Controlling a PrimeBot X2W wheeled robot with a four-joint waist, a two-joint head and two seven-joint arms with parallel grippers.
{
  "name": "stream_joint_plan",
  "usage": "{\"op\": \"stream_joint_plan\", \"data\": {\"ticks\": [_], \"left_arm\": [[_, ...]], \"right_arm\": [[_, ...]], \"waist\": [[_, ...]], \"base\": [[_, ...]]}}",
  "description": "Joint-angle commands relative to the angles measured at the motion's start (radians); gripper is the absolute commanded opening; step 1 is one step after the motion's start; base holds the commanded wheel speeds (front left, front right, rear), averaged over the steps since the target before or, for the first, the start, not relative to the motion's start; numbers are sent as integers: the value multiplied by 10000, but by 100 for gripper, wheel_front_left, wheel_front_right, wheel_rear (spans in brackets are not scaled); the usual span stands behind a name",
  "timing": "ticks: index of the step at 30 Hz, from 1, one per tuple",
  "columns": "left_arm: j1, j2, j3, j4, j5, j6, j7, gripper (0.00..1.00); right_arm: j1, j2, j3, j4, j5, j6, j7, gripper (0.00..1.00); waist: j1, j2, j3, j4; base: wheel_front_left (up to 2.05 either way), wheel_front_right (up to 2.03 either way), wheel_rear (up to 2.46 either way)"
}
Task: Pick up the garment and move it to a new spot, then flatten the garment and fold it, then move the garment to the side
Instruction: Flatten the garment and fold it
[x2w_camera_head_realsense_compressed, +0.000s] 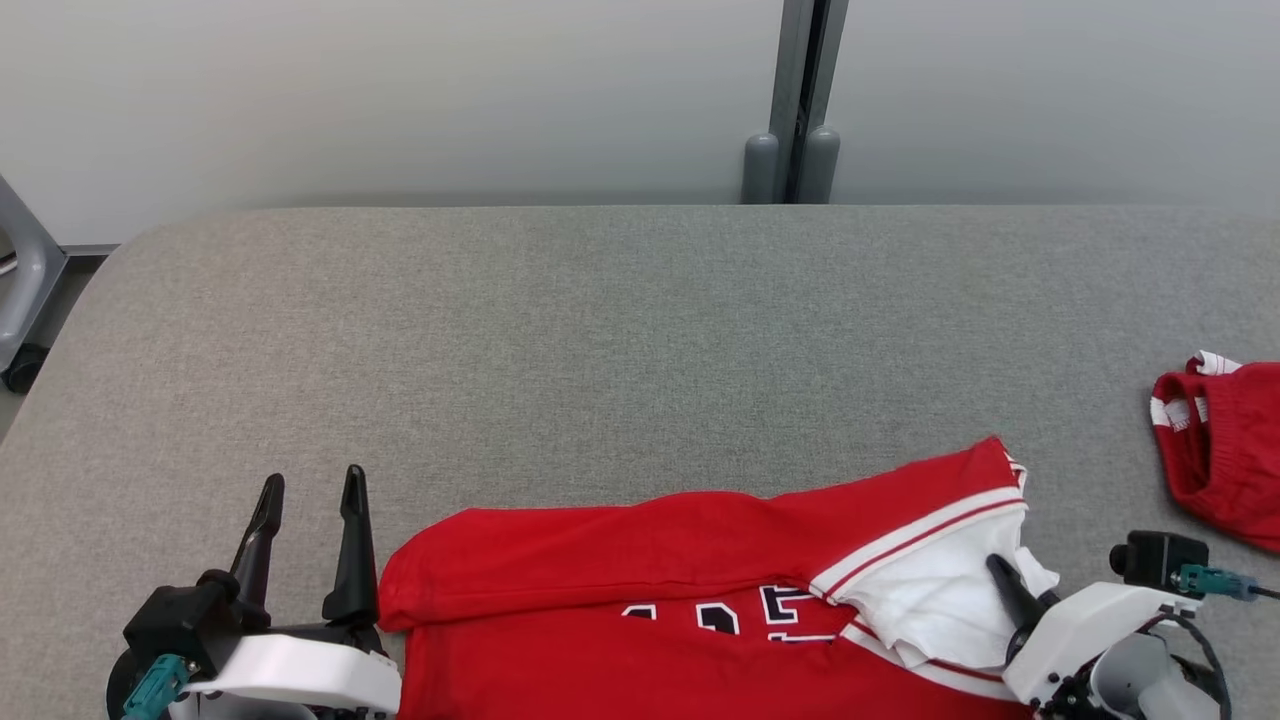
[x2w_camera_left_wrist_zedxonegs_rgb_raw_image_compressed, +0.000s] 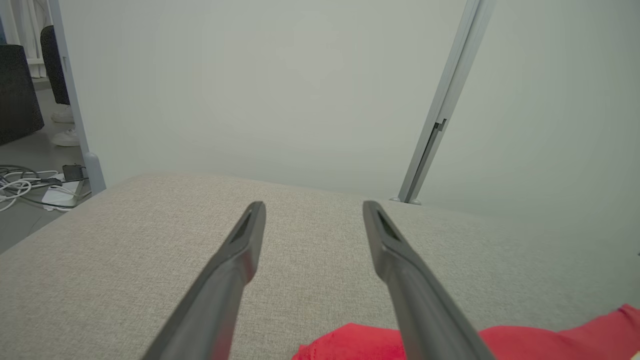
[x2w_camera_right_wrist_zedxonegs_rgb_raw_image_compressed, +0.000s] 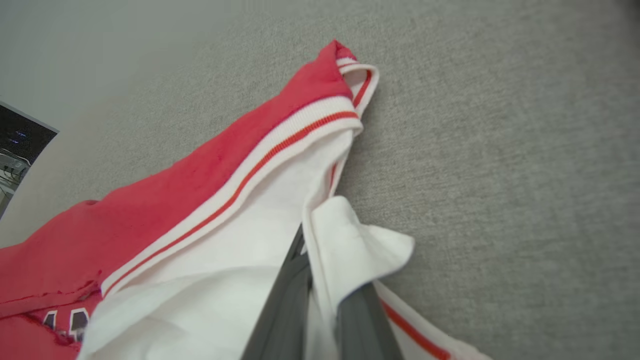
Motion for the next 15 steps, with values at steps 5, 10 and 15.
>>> {"op": "stream_joint_plan", "data": {"ticks": [5,10,15], "left_arm": [[-173,-82,194,-52,182,-87,-43,100],[-170,-156,295,-59,254,-166,-43,100],[-108,-229,385,-18,337,-239,-43,100]], "right_arm": [[-401,-613,-171,-83,227,2,-618,0],[-597,-1106,-400,106,251,2,-773,0],[-733,-1414,-433,66,219,3,-882,0]], "waist": [[0,0,82,-182],[0,0,114,-290],[0,0,74,-393]], "base": [[0,0,0],[0,0,0],[0,0,0]]}}
